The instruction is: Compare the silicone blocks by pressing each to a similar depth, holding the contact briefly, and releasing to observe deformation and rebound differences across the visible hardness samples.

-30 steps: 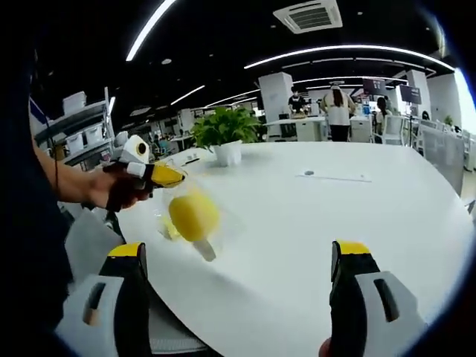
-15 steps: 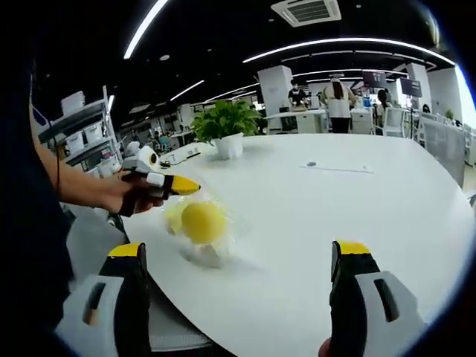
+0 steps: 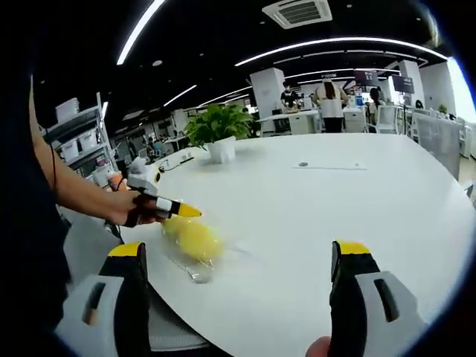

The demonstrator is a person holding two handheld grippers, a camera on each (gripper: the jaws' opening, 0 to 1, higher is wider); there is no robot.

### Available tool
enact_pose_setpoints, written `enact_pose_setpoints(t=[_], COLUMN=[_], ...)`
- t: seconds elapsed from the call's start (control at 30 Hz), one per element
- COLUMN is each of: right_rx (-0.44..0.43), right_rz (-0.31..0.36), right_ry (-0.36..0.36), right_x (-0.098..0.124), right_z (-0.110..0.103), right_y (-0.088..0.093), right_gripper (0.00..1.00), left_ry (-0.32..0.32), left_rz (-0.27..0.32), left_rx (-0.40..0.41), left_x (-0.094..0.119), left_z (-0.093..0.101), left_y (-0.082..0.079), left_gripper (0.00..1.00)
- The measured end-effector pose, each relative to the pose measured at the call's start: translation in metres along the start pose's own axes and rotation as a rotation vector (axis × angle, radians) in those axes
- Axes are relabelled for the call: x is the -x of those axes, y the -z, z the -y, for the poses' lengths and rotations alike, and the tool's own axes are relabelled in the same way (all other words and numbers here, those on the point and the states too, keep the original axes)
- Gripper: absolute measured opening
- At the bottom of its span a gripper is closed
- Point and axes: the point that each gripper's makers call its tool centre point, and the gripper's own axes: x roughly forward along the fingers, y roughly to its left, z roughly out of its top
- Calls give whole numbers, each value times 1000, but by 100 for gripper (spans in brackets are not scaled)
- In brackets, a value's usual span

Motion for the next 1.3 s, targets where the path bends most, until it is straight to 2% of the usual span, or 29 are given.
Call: enact_pose_setpoints(t=[0.07, 0.17, 0.27, 0.3, 0.33, 0.4, 0.5, 0.7, 0.77, 0.8, 0.9, 0.97, 1.0, 1.03, 1.1, 1.17, 1.23, 1.27, 1.3], right_rx=[-5, 5, 13, 13, 10, 4, -19, -32, -40, -38, -25, -24, -20, -8, -4, 2, 6, 9, 13], right_rz=[-27, -27, -31, -28, -20, -10, -6, -8, -2, -3, -4, -3, -10, -20, -25, -29, -28, -28, -25], right_ry=[4, -2, -9, -10, -5, 2, 6, 16, 28, 31, 39, 41, 42, 44, 45, 53, 59, 61, 61], right_x=[0, -1, -4, -4, -4, -2, 1, 7, 9, 9, 9, 8, 7, 5, 2, 0, -2, -2, -3], right_z=[-2, -7, -9, -9, -9, -10, -12, -14, -14, -15, -17, -17, -18, -19, -21, -23, -26, -28, -30], right_y=[6, 5, 3, 2, -1, -4, -4, 0, -1, -2, -4, -4, -3, 0, 1, -1, -4, -6, -7], right_gripper=[96, 96, 96, 96, 96, 96, 96, 96, 96, 96, 96, 97, 97, 97, 97, 97, 96, 96, 96], left_ry=[-17, -55, -93, -113, -116, -113, -126, -129, -140, -141, -77, -29, -12, 18, 45, 49, 78, 75, 70], left_rz=[-18, -47, -81, -108, -105, -120, -154, -148, -118, -83, 55, 43, 47, 76, 117, 132, 150, 157, 166], left_rx=[8, -44, -59, -108, -138, -164, -244, -224, -271, -285, -269, -346, -376, -404, -429, -416, -428, -431, -434], left_x=[-3, -5, -5, -4, -3, -2, -4, -7, -3, -2, 9, 19, 24, 33, 52, 75, 100, 111, 121], left_z=[-3, -13, -21, -25, -25, -20, -23, -24, -25, -25, -1, 14, 19, 27, 31, 27, 30, 30, 28], left_y=[2, 8, 16, 21, 20, 19, 20, 18, 9, 2, -35, -49, -55, -67, -85, -95, -103, -106, -108], left_gripper=[0, 0, 0, 0, 0, 0, 0, 3, 15, 23, 47, 69, 76, 82, 86, 88, 83, 83, 88])
